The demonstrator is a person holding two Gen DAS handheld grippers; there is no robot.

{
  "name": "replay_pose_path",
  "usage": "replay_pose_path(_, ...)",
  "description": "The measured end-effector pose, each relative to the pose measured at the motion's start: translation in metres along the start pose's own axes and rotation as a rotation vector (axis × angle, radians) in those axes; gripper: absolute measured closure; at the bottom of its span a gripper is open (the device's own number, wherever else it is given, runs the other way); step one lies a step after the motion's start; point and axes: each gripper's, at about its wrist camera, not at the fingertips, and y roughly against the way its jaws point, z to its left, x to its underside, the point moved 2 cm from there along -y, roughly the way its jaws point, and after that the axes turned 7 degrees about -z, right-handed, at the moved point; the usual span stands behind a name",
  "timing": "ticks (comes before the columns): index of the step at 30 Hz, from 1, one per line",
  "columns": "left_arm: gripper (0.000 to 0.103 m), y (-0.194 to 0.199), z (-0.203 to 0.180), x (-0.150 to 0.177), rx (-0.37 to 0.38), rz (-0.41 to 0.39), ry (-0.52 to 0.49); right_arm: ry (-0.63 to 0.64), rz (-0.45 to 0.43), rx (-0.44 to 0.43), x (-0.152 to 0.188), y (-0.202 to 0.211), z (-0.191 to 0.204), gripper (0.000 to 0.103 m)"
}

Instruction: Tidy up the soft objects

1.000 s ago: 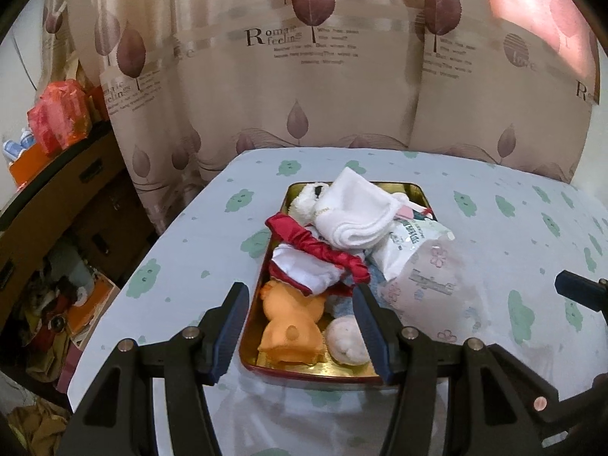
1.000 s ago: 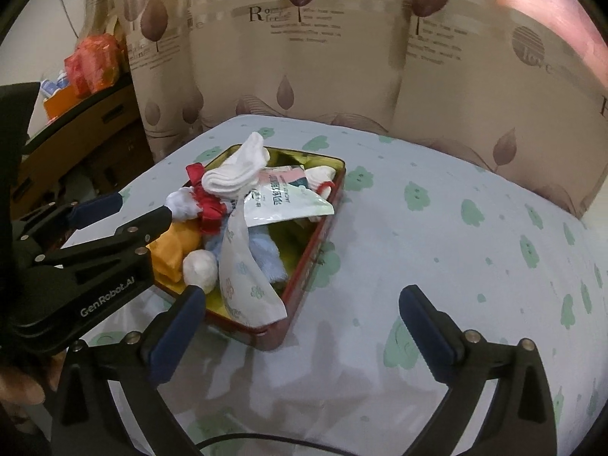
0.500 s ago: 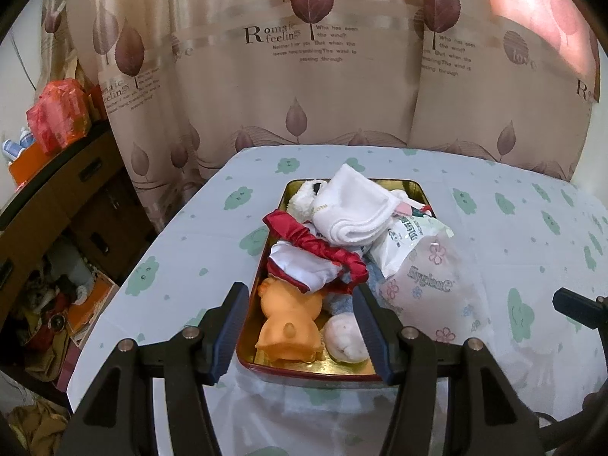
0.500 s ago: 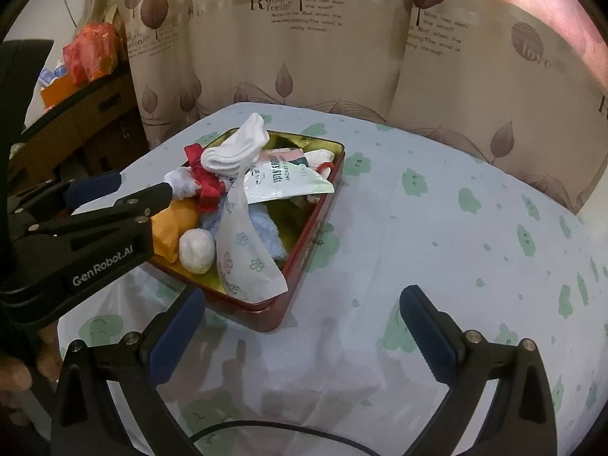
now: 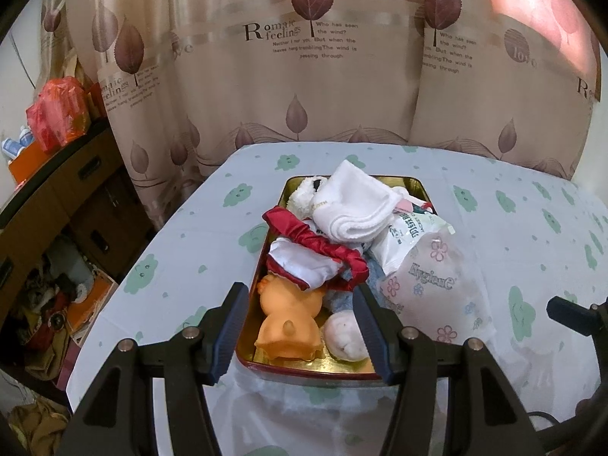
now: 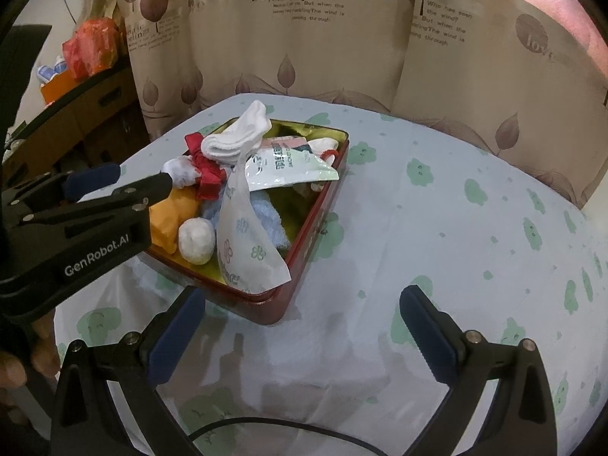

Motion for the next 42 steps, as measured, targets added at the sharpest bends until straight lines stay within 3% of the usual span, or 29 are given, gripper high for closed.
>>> replay_pose_path(42, 0.045, -0.0001, 0.0006, 0.002, 0.0, 0.002, -0.01, -0.002, 0.026, -0.012, 0.0067, -0.0043, 0.0013, 0.002)
